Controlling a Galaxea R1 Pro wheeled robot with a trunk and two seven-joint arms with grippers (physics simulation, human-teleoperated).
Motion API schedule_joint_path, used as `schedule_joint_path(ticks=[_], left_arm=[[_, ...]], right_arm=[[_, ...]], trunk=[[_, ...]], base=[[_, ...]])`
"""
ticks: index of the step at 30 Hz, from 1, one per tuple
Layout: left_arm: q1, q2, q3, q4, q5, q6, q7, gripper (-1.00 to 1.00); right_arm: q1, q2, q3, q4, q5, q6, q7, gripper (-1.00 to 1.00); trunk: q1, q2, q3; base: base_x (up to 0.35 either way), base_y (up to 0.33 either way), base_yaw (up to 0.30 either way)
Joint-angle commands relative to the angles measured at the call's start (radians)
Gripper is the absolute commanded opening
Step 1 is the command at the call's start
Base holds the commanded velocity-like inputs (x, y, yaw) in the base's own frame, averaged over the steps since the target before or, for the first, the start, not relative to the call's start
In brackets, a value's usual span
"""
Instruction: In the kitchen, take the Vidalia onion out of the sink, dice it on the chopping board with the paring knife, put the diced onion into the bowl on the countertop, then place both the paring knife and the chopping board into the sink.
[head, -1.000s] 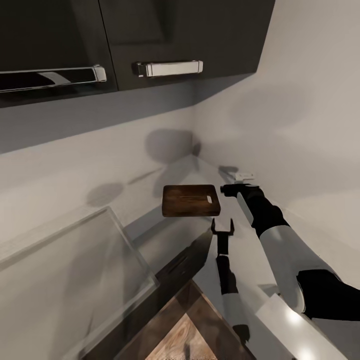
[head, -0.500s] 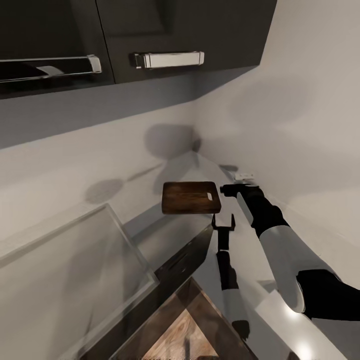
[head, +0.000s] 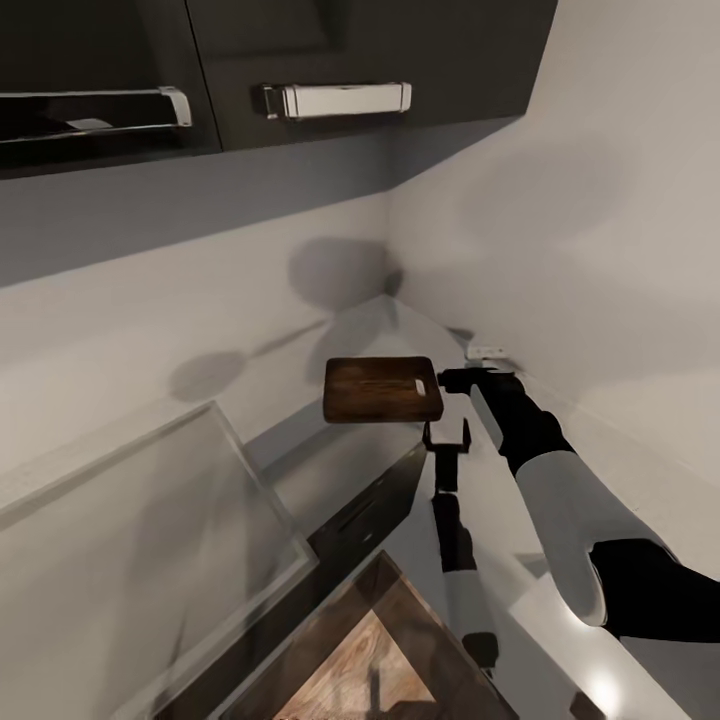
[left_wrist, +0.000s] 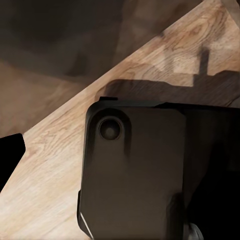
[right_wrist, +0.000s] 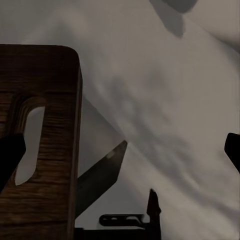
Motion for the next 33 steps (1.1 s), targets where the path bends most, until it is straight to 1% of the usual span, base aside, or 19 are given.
schedule_joint_path(ticks=[1, 33], left_arm=[[0.001, 0.0, 0.001, -0.002, 0.005, -0.001, -0.001, 1.0], [0.001, 0.0, 0.001, -0.002, 0.005, -0.001, -0.001, 1.0]], right_arm=[[-0.001, 0.0, 0.004, -0.001, -0.002, 0.005, -0.006, 1.0], [-0.001, -0.001, 0.004, -0.007, -0.002, 0.005, -0.007, 1.0]], trunk=[[0.001, -0.002, -0.003], [0.001, -0.002, -0.006]], base=[[0.0, 0.0, 0.0], [0.0, 0.0, 0.0]])
